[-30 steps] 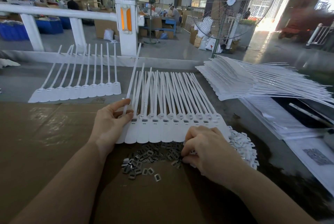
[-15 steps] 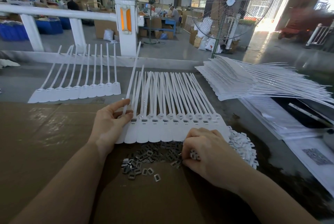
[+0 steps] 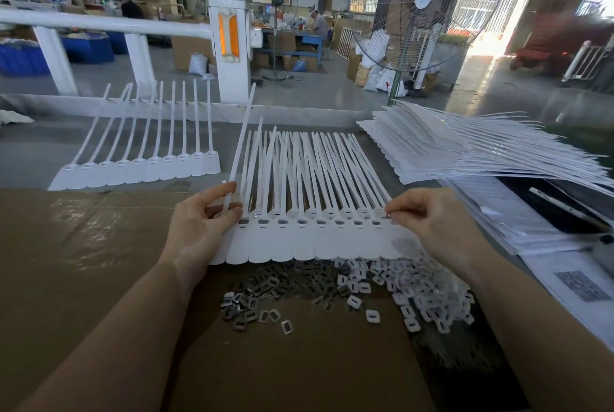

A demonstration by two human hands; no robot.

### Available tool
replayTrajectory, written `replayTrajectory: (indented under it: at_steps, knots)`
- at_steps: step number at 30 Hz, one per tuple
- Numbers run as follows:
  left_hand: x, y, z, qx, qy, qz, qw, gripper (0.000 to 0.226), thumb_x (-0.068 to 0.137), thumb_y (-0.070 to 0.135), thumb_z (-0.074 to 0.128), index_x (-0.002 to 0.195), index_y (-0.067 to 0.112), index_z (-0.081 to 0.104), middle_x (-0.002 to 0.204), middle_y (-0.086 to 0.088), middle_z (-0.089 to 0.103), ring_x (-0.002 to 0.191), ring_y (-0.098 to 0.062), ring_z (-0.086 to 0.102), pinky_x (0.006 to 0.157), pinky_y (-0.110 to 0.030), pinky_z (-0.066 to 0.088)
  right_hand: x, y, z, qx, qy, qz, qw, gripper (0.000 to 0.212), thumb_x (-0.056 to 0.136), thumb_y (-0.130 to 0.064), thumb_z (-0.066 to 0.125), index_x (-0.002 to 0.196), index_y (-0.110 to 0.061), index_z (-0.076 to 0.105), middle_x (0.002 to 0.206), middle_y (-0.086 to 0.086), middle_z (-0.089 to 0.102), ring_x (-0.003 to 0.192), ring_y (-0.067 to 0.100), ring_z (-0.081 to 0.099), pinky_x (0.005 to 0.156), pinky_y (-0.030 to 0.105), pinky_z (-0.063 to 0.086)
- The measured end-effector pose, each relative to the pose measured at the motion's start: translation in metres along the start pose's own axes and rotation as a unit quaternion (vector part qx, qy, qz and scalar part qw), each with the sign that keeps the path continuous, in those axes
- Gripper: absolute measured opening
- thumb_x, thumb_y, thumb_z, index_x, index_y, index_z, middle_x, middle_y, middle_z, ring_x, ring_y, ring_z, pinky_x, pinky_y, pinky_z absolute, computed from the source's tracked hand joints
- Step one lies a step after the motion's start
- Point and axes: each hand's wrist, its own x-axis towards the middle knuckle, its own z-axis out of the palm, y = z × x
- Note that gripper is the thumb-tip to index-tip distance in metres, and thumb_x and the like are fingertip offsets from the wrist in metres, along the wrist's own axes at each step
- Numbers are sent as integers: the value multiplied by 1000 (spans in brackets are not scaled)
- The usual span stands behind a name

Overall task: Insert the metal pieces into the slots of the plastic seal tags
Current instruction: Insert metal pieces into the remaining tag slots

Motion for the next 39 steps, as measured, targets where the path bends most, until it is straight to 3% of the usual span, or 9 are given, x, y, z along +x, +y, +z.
replayTrajectory:
  at_steps: [2,7,13,17,21,24,31,35,39]
  knots:
    - [0,0,0,4,3,2,1000,42,82,3,68,116,27,64,95,-2,71,90,-19,66,94,-45,50,7,6,-2,-18,-4,11,1000,15,84,-6,65,80,-19,71,87,-1,70,80,4,63,71,10,43]
    - [0,-1,0,11,5,4,1000,42,82,4,68,116,28,64,93,-1,71,91,-18,66,92,-42,51,15,13,1,-47,-10,29,998,11,81,-4,68,81,-14,72,85,1,70,81,11,65,80,24,50]
    - [0,-2,0,8,7,7,1000,41,82,4,68,114,30,64,92,0,71,89,-17,66,90,-39,52,13,17,5,-44,-4,39,998,10,80,-5,68,81,-15,72,83,-2,70,79,6,62,73,15,46]
    - [1,-2,0,2,2,5,1000,41,83,2,67,118,25,64,96,-4,70,91,-19,65,93,-41,50,10,18,8,-26,11,46,999,9,82,-4,67,84,-11,72,86,1,69,82,10,62,78,19,45]
    - [0,-2,1,3,2,8,1000,41,84,4,67,118,26,64,98,-5,70,95,-22,65,93,-41,51,7,20,12,-18,28,55,998,9,83,-5,65,83,-13,70,87,0,67,83,9,59,74,14,42]
    - [-1,-1,2,4,1,14,1000,39,84,6,67,115,30,64,101,-7,69,98,-27,64,95,-44,49,6,23,18,-29,55,60,996,9,84,-9,65,81,-17,69,91,1,65,86,12,58,79,22,43]
    - [-3,0,3,24,4,23,999,38,86,10,65,119,29,62,108,-6,65,103,-26,61,100,-47,45,0,27,29,-24,117,54,991,10,85,-11,63,81,-19,68,83,-2,66,73,3,54,68,19,41]
    - [-5,0,4,44,5,30,999,38,88,13,64,122,30,61,111,-2,62,102,-19,58,100,-39,44,-6,27,33,-19,141,51,988,9,86,-11,62,83,-17,67,82,-2,65,75,10,56,72,27,45]
    - [-5,2,5,59,6,37,998,38,89,15,63,124,28,60,108,2,62,97,-12,57,89,-24,42,-11,24,33,-27,161,27,986,8,86,-9,62,84,-15,68,83,-2,66,81,15,59,76,30,48]
